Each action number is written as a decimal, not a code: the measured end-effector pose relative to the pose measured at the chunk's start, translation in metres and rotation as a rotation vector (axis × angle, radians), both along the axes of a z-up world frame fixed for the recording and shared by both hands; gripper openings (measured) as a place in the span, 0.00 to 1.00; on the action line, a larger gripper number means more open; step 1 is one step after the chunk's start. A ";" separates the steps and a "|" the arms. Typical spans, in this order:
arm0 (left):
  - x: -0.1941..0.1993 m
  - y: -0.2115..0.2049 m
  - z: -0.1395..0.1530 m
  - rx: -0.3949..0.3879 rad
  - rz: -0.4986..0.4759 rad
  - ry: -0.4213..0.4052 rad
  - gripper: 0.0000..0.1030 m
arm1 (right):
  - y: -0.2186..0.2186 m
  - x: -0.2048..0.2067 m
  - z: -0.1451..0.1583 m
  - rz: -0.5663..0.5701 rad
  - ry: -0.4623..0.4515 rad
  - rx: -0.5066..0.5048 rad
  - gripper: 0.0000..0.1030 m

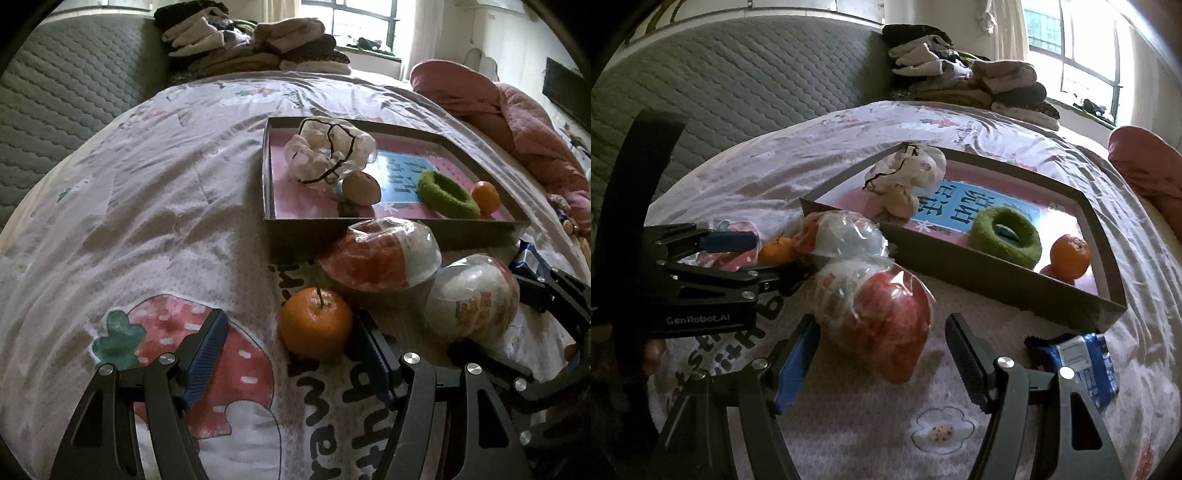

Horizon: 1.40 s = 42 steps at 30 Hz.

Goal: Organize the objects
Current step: 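Close the left tool on the mandarin while the right tool grasps the wrapped egg toy, then lift and carry the mandarin and wrapped egg toy in both tools over the tray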

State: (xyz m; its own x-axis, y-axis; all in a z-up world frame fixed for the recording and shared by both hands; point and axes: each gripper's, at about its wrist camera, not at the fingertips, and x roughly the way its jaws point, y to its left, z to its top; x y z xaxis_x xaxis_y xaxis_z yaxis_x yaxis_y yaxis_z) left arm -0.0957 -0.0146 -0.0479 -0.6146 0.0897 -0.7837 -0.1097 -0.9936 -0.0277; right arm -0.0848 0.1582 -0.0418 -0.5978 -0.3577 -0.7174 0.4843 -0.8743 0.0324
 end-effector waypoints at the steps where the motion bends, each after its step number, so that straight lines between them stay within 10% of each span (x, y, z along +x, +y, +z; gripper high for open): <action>1: -0.001 0.000 -0.001 0.000 -0.001 0.001 0.69 | -0.002 -0.001 -0.001 0.005 -0.001 0.005 0.68; 10: -0.007 0.000 -0.003 0.021 -0.005 -0.006 0.68 | -0.008 -0.002 -0.004 0.034 0.005 0.013 0.54; 18: -0.004 0.004 -0.005 0.069 -0.044 0.003 0.40 | -0.005 0.002 0.001 0.035 0.018 -0.022 0.52; 42: 0.024 0.006 0.013 0.047 -0.065 0.060 0.38 | 0.009 0.011 0.011 0.013 0.028 -0.080 0.50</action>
State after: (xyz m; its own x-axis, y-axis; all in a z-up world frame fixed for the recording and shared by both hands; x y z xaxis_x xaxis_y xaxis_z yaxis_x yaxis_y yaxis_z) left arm -0.0715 -0.0088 -0.0348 -0.6519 0.1665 -0.7398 -0.1766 -0.9821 -0.0654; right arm -0.0734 0.1675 -0.0312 -0.6122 -0.4214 -0.6691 0.4976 -0.8629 0.0882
